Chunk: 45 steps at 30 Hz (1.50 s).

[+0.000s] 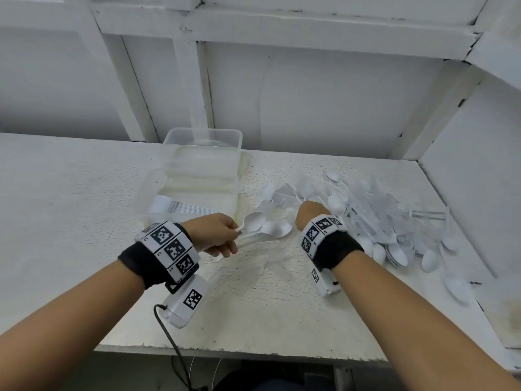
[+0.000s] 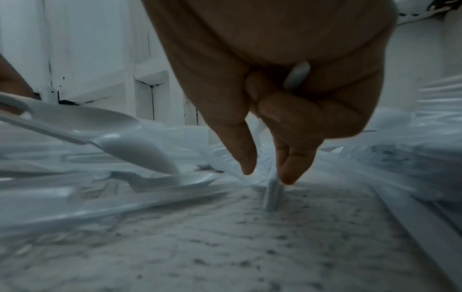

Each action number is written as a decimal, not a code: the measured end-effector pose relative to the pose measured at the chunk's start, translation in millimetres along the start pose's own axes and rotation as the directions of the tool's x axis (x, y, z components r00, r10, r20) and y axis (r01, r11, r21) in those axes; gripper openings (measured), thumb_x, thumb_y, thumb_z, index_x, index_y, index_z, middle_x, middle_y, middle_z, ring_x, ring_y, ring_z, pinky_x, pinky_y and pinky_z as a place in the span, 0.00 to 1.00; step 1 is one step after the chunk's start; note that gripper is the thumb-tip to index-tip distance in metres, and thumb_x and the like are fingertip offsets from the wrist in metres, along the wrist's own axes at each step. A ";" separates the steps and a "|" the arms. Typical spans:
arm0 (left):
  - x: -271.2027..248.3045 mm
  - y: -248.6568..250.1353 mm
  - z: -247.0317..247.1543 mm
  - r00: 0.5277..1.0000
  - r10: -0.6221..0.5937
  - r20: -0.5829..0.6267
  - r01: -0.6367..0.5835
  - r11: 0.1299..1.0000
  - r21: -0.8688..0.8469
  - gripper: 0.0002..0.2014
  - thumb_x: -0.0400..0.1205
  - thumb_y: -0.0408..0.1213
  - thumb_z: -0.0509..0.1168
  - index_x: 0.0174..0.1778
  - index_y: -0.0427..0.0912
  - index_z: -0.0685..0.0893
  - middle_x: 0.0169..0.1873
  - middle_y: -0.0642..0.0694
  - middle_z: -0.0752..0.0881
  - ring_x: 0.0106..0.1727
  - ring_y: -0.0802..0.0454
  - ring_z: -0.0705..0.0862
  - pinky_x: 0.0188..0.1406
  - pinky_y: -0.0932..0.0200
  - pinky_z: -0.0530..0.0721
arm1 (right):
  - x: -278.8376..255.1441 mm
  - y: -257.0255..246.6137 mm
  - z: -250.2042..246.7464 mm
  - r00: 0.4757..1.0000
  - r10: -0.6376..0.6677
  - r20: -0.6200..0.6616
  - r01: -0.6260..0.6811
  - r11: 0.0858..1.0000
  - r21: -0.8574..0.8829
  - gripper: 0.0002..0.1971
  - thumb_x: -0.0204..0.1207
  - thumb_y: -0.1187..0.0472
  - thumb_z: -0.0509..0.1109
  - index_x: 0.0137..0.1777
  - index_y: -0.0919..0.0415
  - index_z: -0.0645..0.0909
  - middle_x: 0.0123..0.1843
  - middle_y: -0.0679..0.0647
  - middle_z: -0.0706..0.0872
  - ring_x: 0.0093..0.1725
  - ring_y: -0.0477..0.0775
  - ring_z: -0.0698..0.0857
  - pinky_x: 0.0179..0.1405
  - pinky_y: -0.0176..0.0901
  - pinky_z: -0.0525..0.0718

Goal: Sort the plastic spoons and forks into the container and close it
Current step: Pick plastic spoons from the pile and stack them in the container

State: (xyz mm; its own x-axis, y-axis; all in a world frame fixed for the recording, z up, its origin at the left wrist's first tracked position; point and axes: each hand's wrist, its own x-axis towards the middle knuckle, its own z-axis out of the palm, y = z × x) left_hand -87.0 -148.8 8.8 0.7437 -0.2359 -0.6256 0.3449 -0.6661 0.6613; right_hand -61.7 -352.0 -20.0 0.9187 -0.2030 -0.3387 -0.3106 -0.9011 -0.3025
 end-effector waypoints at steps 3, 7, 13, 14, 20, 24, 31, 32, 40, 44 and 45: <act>-0.1 -1.7 3.6 0.999 -0.020 -0.027 0.021 1.000 0.021 0.07 0.83 0.27 0.53 0.43 0.41 0.74 0.32 0.45 0.83 0.25 0.55 0.75 0.21 0.67 0.70 | 0.4 -2.1 -0.2 0.999 0.024 -0.028 -0.023 0.998 0.055 0.13 0.82 0.68 0.56 0.58 0.68 0.80 0.59 0.62 0.84 0.62 0.61 0.82 0.64 0.46 0.75; 2.1 -1.8 4.7 0.997 -0.003 -0.078 0.006 0.999 0.033 0.06 0.83 0.29 0.51 0.45 0.40 0.72 0.32 0.45 0.77 0.27 0.54 0.67 0.20 0.65 0.63 | 4.6 -4.7 -4.2 1.000 0.028 0.012 -0.028 1.000 -0.004 0.09 0.81 0.63 0.60 0.55 0.62 0.80 0.64 0.66 0.80 0.66 0.65 0.79 0.59 0.51 0.77; 6.7 -3.1 4.2 0.992 0.050 -0.114 -0.051 0.999 -0.002 0.12 0.85 0.46 0.56 0.54 0.40 0.74 0.33 0.46 0.70 0.25 0.54 0.63 0.19 0.65 0.60 | 4.7 3.8 -11.1 0.995 0.076 0.060 -0.077 0.997 0.015 0.21 0.79 0.61 0.64 0.27 0.56 0.59 0.30 0.52 0.63 0.43 0.57 0.72 0.30 0.41 0.69; 7.4 -3.5 5.2 0.991 0.072 -0.117 -0.072 0.997 0.003 0.12 0.85 0.47 0.57 0.52 0.41 0.74 0.33 0.46 0.70 0.25 0.54 0.63 0.19 0.65 0.60 | 4.7 4.6 -13.4 0.996 0.065 0.055 -0.067 0.997 0.024 0.20 0.78 0.61 0.65 0.27 0.57 0.60 0.29 0.52 0.65 0.38 0.56 0.72 0.26 0.37 0.66; 15.0 -3.0 9.4 0.973 0.156 -0.169 -0.156 0.988 0.013 0.11 0.87 0.40 0.53 0.45 0.39 0.77 0.30 0.48 0.76 0.26 0.54 0.74 0.26 0.63 0.72 | -1.8 7.4 -31.0 0.995 0.048 0.090 -0.061 0.988 0.143 0.15 0.77 0.62 0.64 0.30 0.61 0.67 0.26 0.53 0.72 0.25 0.49 0.71 0.24 0.37 0.68; 17.2 1.5 13.2 0.967 0.180 -0.181 -0.179 0.984 0.022 0.10 0.87 0.34 0.49 0.48 0.37 0.75 0.35 0.46 0.79 0.30 0.53 0.77 0.30 0.63 0.76 | -14.4 11.4 -47.5 0.986 0.056 0.155 -0.097 0.958 0.269 0.10 0.77 0.63 0.61 0.35 0.64 0.71 0.28 0.54 0.72 0.23 0.50 0.67 0.23 0.37 0.65; 23.9 10.3 21.8 0.963 0.211 -0.168 -0.127 0.903 0.411 0.07 0.86 0.36 0.49 0.46 0.38 0.67 0.38 0.43 0.76 0.37 0.48 0.73 0.32 0.58 0.69 | -31.3 35.3 -57.1 0.915 0.106 0.390 -0.339 0.727 0.597 0.11 0.77 0.70 0.54 0.45 0.70 0.79 0.23 0.52 0.68 0.14 0.43 0.65 0.15 0.29 0.69; 25.7 10.0 23.7 0.966 0.199 -0.166 -0.102 0.880 0.464 0.07 0.86 0.38 0.50 0.47 0.38 0.68 0.41 0.42 0.77 0.39 0.46 0.74 0.36 0.57 0.70 | -33.4 39.4 -56.4 0.908 0.106 0.405 -0.360 0.693 0.625 0.12 0.78 0.71 0.53 0.45 0.70 0.79 0.24 0.52 0.68 0.13 0.42 0.66 0.14 0.29 0.70; 41.7 5.6 36.6 0.975 0.199 -0.096 -0.096 0.771 0.629 0.18 0.81 0.53 0.62 0.48 0.40 0.72 0.39 0.48 0.77 0.43 0.50 0.76 0.31 0.63 0.68 | -50.9 52.8 -49.3 0.913 0.079 0.400 -0.367 0.584 0.724 0.10 0.79 0.74 0.47 0.45 0.64 0.69 0.31 0.57 0.75 0.14 0.42 0.65 0.12 0.27 0.62; 42.7 6.8 39.6 0.977 0.200 -0.078 -0.101 0.751 0.653 0.14 0.80 0.47 0.64 0.37 0.41 0.71 0.32 0.49 0.73 0.38 0.50 0.75 0.26 0.66 0.65 | -53.7 53.0 -43.9 0.939 0.048 0.341 -0.315 0.520 0.794 0.10 0.77 0.71 0.48 0.38 0.58 0.63 0.25 0.52 0.66 0.14 0.42 0.58 0.13 0.25 0.54; 42.7 7.0 39.1 0.977 0.196 -0.080 -0.097 0.750 0.654 0.15 0.80 0.45 0.64 0.33 0.42 0.69 0.30 0.50 0.72 0.35 0.51 0.75 0.25 0.66 0.65 | -54.4 52.9 -42.4 0.948 0.040 0.316 -0.292 0.510 0.809 0.11 0.79 0.69 0.49 0.37 0.57 0.63 0.25 0.51 0.64 0.15 0.41 0.57 0.13 0.25 0.53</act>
State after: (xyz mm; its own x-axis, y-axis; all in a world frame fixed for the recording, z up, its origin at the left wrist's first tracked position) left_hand -75.2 -191.3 -29.5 0.8400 -0.3047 -0.4489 -0.1883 -0.9397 0.2856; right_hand -117.8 -404.8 20.2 0.7812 -0.1073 -0.6150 -0.6237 -0.0900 -0.7765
